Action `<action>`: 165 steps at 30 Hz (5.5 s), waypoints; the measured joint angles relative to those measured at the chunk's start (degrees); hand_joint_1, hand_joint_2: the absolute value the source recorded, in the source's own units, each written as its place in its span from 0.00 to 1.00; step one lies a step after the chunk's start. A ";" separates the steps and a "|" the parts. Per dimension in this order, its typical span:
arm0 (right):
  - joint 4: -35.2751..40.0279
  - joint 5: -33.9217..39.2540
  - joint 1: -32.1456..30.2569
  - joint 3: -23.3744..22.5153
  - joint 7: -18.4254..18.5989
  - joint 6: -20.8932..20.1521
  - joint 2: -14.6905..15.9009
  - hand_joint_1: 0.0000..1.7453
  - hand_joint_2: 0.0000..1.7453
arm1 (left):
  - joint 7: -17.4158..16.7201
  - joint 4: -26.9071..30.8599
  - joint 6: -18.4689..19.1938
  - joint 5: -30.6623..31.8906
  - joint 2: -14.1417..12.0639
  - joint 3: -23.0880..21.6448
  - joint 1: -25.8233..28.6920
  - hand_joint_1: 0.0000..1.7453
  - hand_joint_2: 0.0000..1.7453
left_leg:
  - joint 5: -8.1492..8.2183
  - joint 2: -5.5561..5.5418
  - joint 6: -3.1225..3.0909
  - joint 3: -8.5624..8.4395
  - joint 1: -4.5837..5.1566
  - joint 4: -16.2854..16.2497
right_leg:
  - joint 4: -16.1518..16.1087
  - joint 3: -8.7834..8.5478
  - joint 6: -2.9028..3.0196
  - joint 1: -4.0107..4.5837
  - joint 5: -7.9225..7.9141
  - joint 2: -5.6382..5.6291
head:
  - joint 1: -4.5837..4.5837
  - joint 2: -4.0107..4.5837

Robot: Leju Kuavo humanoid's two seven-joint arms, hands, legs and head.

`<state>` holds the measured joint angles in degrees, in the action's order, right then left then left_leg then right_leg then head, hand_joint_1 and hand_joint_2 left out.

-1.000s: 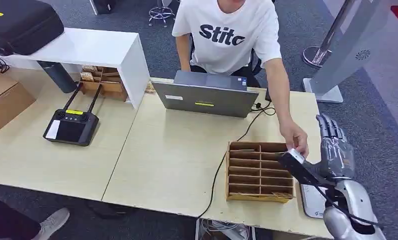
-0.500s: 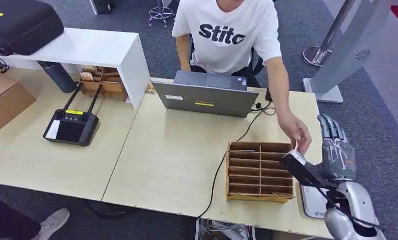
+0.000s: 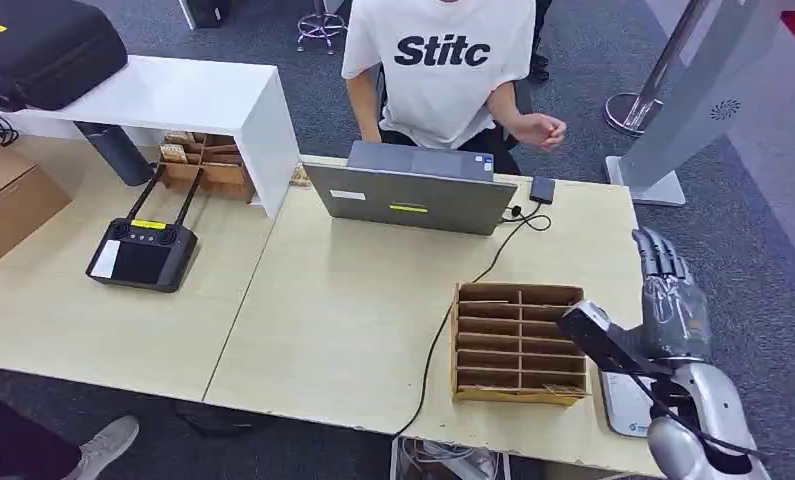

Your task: Pass the card to the sensor for recognition and then transmit it.

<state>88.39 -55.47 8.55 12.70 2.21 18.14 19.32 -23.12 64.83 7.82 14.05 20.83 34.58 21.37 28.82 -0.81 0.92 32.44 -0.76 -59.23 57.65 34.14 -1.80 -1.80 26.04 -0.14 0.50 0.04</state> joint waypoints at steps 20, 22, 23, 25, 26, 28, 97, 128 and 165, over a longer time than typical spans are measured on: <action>0.35 0.22 0.00 0.61 -0.85 -0.04 0.00 0.00 1.00 | -0.02 0.00 0.02 -0.09 0.00 -0.04 0.10 0.00 1.00 | 0.00 0.00 0.00 0.00 0.00 0.00 | 0.00 0.01 0.00 0.00 0.00 0.00 | 0.02 0.00; 0.35 0.22 0.00 0.61 -0.85 -0.04 0.00 0.00 1.00 | -0.02 0.00 0.02 -0.09 0.00 -0.04 0.10 0.00 1.00 | 0.00 0.00 0.00 0.00 0.00 0.00 | 0.00 0.01 0.00 0.00 0.00 0.00 | 0.02 0.00; 0.35 0.22 0.00 0.61 -0.85 -0.04 0.00 0.00 1.00 | -0.02 0.00 0.02 -0.09 0.00 -0.04 0.10 0.00 1.00 | 0.00 0.00 0.00 0.00 0.00 0.00 | 0.00 0.01 0.00 0.00 0.00 0.00 | 0.02 0.00; 0.50 0.24 0.00 0.77 -1.18 -0.07 0.00 0.00 1.00 | -0.02 0.00 0.07 -0.11 0.00 -0.04 0.11 0.00 1.00 | 0.00 0.00 0.00 0.00 0.00 0.00 | 0.00 0.01 0.00 0.00 0.00 0.00 | 0.00 0.00; 0.68 0.26 -0.03 0.98 -1.70 -0.13 0.00 0.00 1.00 | -0.02 0.00 0.11 -0.11 0.00 -0.04 0.11 0.00 1.00 | 0.00 0.00 0.00 0.00 0.00 0.00 | 0.00 0.01 0.00 0.00 0.00 0.00 | 0.00 0.00; 0.79 1.03 -0.11 4.19 -3.76 -2.84 0.00 0.00 1.00 | 0.02 0.00 0.50 0.44 0.00 -0.04 0.11 0.00 1.00 | 0.00 0.01 0.00 0.01 0.00 0.00 | 0.00 0.01 0.00 0.00 0.00 -0.01 | 0.02 0.00; -3.76 2.01 -0.68 8.20 -2.38 -1.31 -0.41 0.85 1.00 | 0.50 0.00 1.11 2.05 0.00 0.00 0.22 0.00 1.00 | 0.00 0.00 0.00 0.03 0.00 0.00 | 0.00 0.03 0.00 0.00 0.01 0.01 | 0.00 0.00; -4.50 3.04 -0.62 8.94 -2.71 -1.46 -0.81 0.42 1.00 | 1.01 0.00 1.25 2.38 0.00 0.37 0.16 0.00 1.00 | 0.00 0.00 0.00 0.03 0.00 0.00 | 0.00 0.04 -0.01 0.00 0.01 0.01 | 0.02 0.00; -4.46 3.12 -0.86 8.55 -2.73 -1.14 -0.81 0.00 1.00 | 0.48 0.00 0.59 1.77 0.00 0.35 0.34 0.00 1.00 | 0.00 0.00 0.00 0.03 0.00 0.00 | 0.00 0.04 -0.01 0.00 0.01 0.00 | 0.00 0.00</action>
<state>83.93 -52.35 7.70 21.25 -0.52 17.00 18.51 -22.64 64.83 8.41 15.82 20.83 34.93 21.71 28.82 -0.81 0.92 32.47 -0.76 -59.23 57.65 34.18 -1.81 -1.81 26.05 -0.13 0.50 0.04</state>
